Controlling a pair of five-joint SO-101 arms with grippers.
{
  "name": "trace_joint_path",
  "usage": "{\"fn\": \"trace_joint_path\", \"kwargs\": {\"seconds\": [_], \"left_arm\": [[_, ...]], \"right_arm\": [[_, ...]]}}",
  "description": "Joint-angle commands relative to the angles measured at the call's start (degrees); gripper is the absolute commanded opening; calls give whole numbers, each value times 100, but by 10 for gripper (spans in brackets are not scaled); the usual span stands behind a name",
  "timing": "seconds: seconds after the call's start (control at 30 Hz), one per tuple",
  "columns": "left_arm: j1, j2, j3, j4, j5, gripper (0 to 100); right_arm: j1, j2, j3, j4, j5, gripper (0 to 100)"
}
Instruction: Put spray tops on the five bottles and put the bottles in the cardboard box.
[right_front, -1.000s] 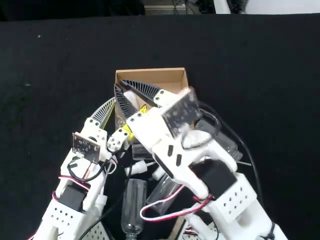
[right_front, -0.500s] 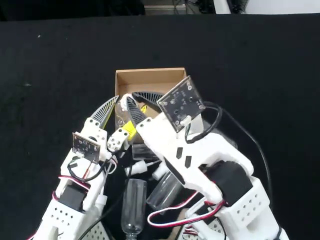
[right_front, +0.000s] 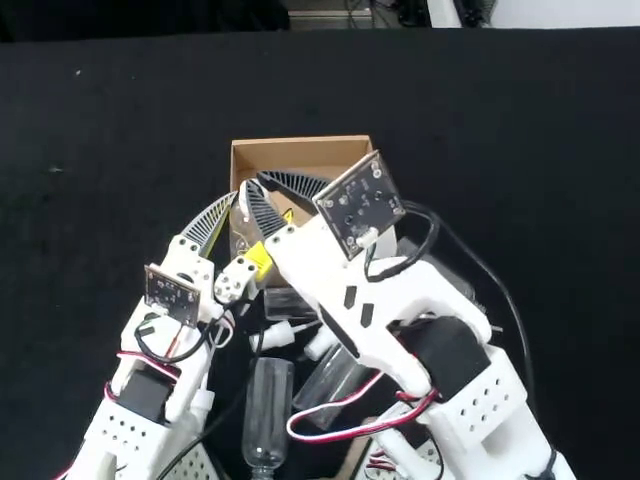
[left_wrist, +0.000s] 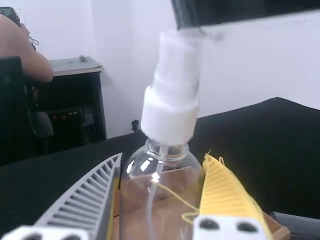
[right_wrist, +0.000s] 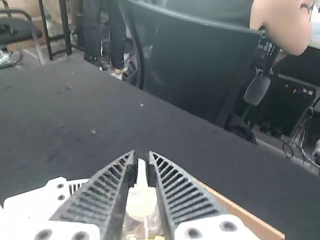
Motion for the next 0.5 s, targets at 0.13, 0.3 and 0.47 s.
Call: {"fn": "trace_joint_path", "kwargs": {"seconds": [0.13,0.3,0.47], "left_arm": [[31,-88,-119,9,-9,30],[57,-88,-110,9,-9,30],[66,-88,-145,18,26,30]], "right_arm": [[79,22,31,-88,44,15],[-70,-4,101,-62,44,15],[141,-426,-567,44,88,15]]}}
